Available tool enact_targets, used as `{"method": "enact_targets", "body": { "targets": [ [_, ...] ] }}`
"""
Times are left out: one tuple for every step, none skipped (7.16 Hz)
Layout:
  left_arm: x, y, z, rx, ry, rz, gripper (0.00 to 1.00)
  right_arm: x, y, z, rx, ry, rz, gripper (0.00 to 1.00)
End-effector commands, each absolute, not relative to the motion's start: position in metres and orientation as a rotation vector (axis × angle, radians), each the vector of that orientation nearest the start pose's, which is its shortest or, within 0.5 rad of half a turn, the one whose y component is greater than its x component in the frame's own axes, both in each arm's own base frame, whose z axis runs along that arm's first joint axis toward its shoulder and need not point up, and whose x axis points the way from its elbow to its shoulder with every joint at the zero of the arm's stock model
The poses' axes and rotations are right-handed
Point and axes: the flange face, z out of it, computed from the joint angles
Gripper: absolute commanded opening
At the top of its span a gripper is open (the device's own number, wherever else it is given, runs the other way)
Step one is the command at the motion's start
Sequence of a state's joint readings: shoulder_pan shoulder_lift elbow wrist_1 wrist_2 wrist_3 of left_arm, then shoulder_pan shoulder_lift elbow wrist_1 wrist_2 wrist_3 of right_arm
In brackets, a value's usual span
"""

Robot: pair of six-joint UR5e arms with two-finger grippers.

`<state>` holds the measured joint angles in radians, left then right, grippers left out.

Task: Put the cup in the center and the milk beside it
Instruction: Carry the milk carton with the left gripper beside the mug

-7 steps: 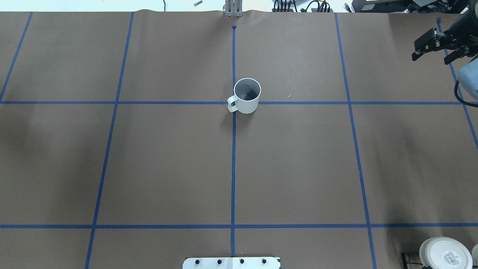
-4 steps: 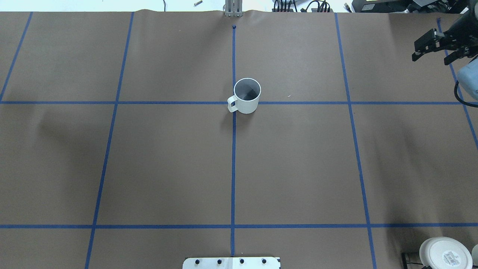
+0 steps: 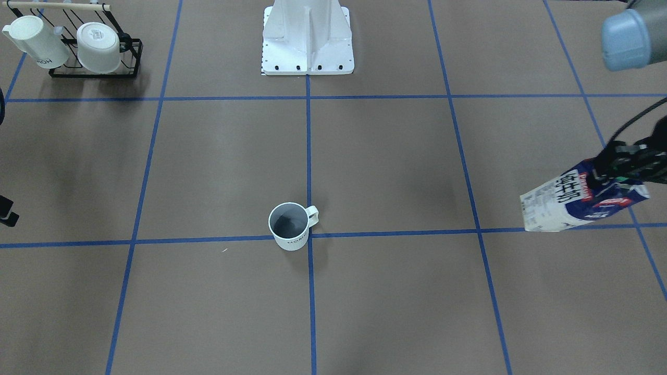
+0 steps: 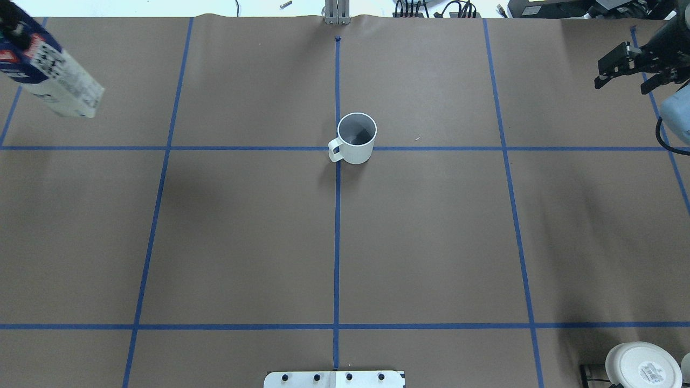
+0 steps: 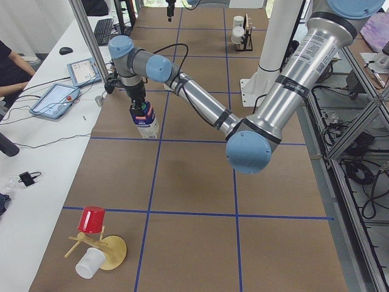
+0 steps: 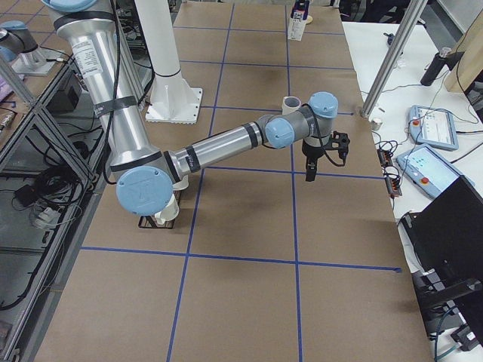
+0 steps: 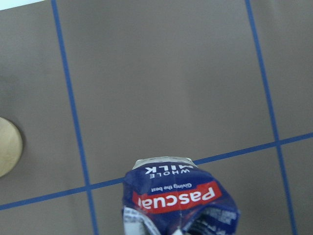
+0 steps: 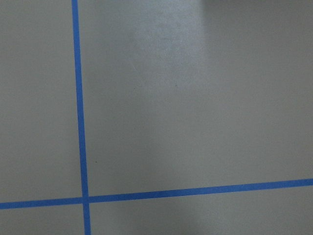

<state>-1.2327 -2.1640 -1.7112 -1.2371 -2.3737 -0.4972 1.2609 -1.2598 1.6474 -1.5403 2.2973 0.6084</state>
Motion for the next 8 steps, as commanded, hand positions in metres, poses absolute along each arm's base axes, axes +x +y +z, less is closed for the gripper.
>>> {"method": "enact_targets", "body": {
  "targets": [
    [0.304, -0.596, 0.184, -0.014, 0.843, -0.057, 0.0, -0.124, -0.605, 0.446, 0.039, -0.822, 0.129, 1.0],
    [0.336, -0.581, 0.167, -0.002, 0.86, -0.09, 0.0, -0.124, -0.605, 0.446, 0.039, -0.822, 0.129, 1.0],
    [0.373, -0.573, 0.14, 0.0, 0.886, -0.106, 0.0, -0.123, -0.604, 0.445, 0.04, -0.824, 0.128, 1.0],
    [0.417, -0.582, 0.12, 0.006, 0.858, -0.126, 0.0, -0.123, -0.601, 0.447, 0.033, -0.832, 0.128, 1.0],
    [0.455, -0.586, 0.115, 0.048, 0.842, -0.147, 0.0, -0.123, -0.6, 0.446, 0.029, -0.839, 0.126, 1.0],
    [0.466, -0.588, 0.122, 0.058, 0.847, -0.146, 0.0, -0.123, -0.6, 0.446, 0.031, -0.838, 0.126, 1.0],
    [0.468, -0.586, 0.122, 0.056, 0.848, -0.143, 0.0, -0.123, -0.6, 0.446, 0.031, -0.839, 0.125, 1.0],
    [0.474, -0.582, 0.123, 0.052, 0.847, -0.133, 0.0, -0.123, -0.6, 0.446, 0.029, -0.839, 0.126, 1.0]
  ]
}}
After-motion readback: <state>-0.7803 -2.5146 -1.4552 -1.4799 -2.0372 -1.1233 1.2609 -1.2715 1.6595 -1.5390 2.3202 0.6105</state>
